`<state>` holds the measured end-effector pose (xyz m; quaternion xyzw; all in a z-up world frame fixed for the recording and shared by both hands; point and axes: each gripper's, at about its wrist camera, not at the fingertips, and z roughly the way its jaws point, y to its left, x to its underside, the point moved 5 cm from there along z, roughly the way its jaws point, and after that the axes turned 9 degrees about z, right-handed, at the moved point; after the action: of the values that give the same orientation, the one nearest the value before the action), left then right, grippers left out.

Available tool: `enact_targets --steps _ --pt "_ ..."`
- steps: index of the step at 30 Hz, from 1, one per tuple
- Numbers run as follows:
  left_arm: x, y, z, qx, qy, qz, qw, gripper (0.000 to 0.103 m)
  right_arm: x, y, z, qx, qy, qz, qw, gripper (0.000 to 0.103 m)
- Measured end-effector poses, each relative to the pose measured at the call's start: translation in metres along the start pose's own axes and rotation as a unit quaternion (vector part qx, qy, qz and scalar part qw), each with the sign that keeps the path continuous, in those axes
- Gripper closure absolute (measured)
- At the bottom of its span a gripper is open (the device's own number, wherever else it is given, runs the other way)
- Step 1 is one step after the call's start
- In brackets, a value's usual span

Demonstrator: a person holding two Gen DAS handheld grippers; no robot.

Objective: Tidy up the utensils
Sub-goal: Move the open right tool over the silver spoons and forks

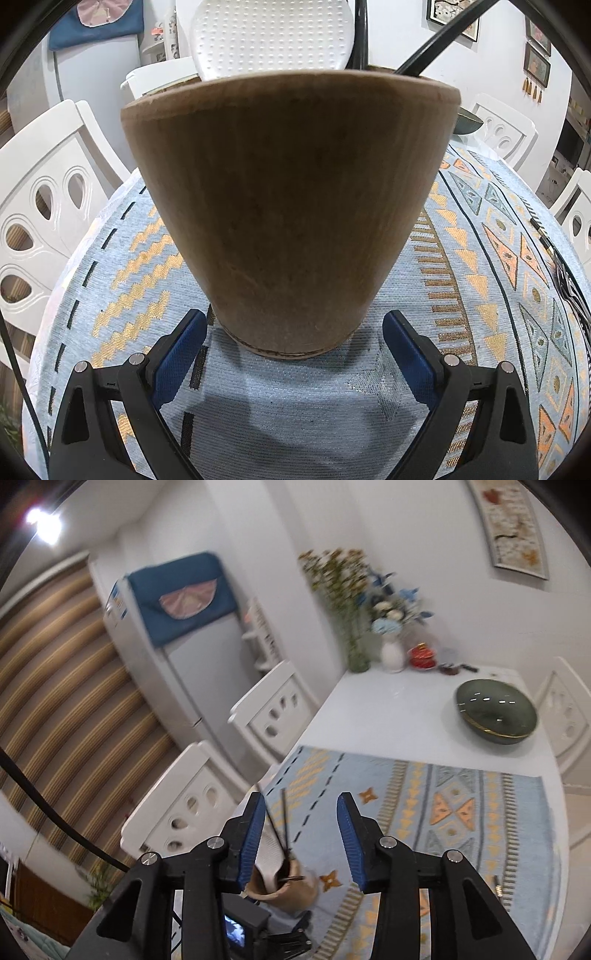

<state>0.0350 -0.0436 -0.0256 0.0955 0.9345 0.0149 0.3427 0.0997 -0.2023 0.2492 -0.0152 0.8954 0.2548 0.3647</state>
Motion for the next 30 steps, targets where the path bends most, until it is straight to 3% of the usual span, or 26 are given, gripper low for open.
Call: enact_targets --steps 7,13,15,18,25,30 --pt "-0.001 0.002 0.003 0.002 0.004 0.001 1.0000 0.007 -0.010 -0.036 -0.061 0.045 -0.076 0.038 0.995 0.055" --pt "-0.001 0.005 0.005 0.004 0.007 0.001 1.0000 0.007 -0.013 -0.067 -0.113 0.121 -0.127 0.045 0.984 0.051" --pt "-0.001 0.005 0.005 0.004 0.008 0.002 1.0000 0.007 -0.011 -0.081 -0.125 0.149 -0.135 0.054 0.978 0.029" --pt "-0.001 0.005 0.006 0.004 0.010 0.001 0.9999 0.007 -0.006 -0.106 -0.137 0.189 -0.145 0.082 0.968 0.023" --pt "-0.001 0.006 0.007 0.004 0.012 0.003 0.9999 0.007 0.031 -0.170 -0.114 0.271 -0.057 0.135 0.951 0.023" --pt "-0.001 0.005 0.007 0.004 0.012 0.002 0.9999 0.007 0.059 -0.208 -0.088 0.291 0.008 0.175 0.941 0.023"
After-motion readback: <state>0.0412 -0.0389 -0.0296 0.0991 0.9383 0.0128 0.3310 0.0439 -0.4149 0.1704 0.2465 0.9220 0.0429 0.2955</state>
